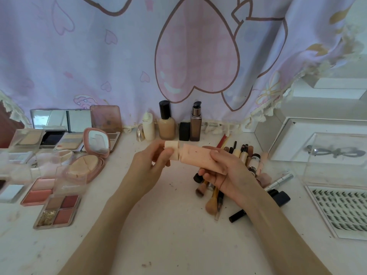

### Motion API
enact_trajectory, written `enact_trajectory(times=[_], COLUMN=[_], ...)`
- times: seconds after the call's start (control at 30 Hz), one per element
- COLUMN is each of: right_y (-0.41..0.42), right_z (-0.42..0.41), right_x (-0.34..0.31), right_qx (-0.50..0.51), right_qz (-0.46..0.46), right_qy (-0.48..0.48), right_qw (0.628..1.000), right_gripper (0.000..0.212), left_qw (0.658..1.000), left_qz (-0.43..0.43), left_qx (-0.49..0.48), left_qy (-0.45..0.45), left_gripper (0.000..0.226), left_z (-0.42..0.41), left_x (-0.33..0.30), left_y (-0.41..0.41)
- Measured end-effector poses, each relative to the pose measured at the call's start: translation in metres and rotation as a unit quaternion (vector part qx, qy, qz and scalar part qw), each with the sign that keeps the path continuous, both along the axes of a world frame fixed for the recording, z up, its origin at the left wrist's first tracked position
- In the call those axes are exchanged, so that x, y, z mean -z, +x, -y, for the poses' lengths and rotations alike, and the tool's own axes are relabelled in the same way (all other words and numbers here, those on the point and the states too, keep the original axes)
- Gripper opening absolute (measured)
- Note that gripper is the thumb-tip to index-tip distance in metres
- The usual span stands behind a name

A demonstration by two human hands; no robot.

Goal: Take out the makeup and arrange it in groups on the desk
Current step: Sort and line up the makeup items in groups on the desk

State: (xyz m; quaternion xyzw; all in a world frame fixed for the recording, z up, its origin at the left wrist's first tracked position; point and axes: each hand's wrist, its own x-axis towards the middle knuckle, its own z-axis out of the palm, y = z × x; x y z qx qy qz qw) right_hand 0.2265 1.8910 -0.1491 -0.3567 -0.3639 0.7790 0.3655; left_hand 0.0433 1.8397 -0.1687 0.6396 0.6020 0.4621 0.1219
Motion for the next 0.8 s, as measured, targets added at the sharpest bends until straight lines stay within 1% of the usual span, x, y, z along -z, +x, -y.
enact_trajectory(times=[0.1, 0.17, 0.2, 0.3, 0.37, 0.47, 0.53, 0.6, 0.67, 0.7, 0.8], right_y=[0.000, 0.000, 0.000, 0.000, 0.001, 0.002, 0.003, 0.004, 0.006, 0.007, 0.012], right_z=[-0.001, -0.002, -0.002, -0.003, -0.003, -0.005, -0.006, -0.007, -0.008, -0.009, -0.015], right_x=[0.001, 0.001, 0.001, 0.001, 0.001, 0.002, 0.003, 0.003, 0.002, 0.002, 0.003], right_qx=[0.002, 0.008, 0.010, 0.012, 0.013, 0.022, 0.035, 0.046, 0.059, 0.070, 0.117], right_qz=[0.012, 0.013, 0.007, -0.024, -0.036, -0.035, -0.039, -0.041, -0.043, -0.036, 0.026], right_qy=[0.008, 0.007, 0.004, -0.012, -0.017, -0.013, -0.010, -0.007, -0.001, 0.009, 0.041], right_qw=[1.000, 1.000, 1.000, 1.000, 0.999, 0.999, 0.999, 0.998, 0.997, 0.997, 0.992], right_gripper=[0.019, 0.019, 0.020, 0.021, 0.021, 0.021, 0.020, 0.017, 0.015, 0.015, 0.027], left_qw=[0.999, 0.996, 0.994, 0.994, 0.992, 0.984, 0.980, 0.980, 0.981, 0.981, 0.978], left_qz=[0.034, 0.086, 0.096, 0.070, 0.096, 0.178, 0.197, 0.189, 0.174, 0.168, 0.173], left_qx=[-0.006, 0.027, 0.047, 0.084, 0.075, 0.029, -0.006, -0.036, -0.054, -0.055, -0.065], left_qy=[0.017, 0.015, 0.012, -0.006, -0.018, -0.012, -0.021, -0.046, -0.066, -0.073, -0.100], left_gripper=[0.010, 0.027, 0.035, 0.045, 0.047, 0.048, 0.040, 0.030, 0.030, 0.029, 0.019], left_z=[-0.002, -0.002, -0.001, 0.000, 0.000, -0.003, -0.004, -0.005, -0.006, -0.006, -0.007], left_x=[0.000, -0.002, -0.002, -0.001, -0.001, -0.001, 0.000, 0.001, 0.002, 0.002, 0.002], left_y=[0.002, 0.002, 0.001, 0.000, 0.001, -0.001, -0.005, -0.006, -0.004, -0.003, 0.003])
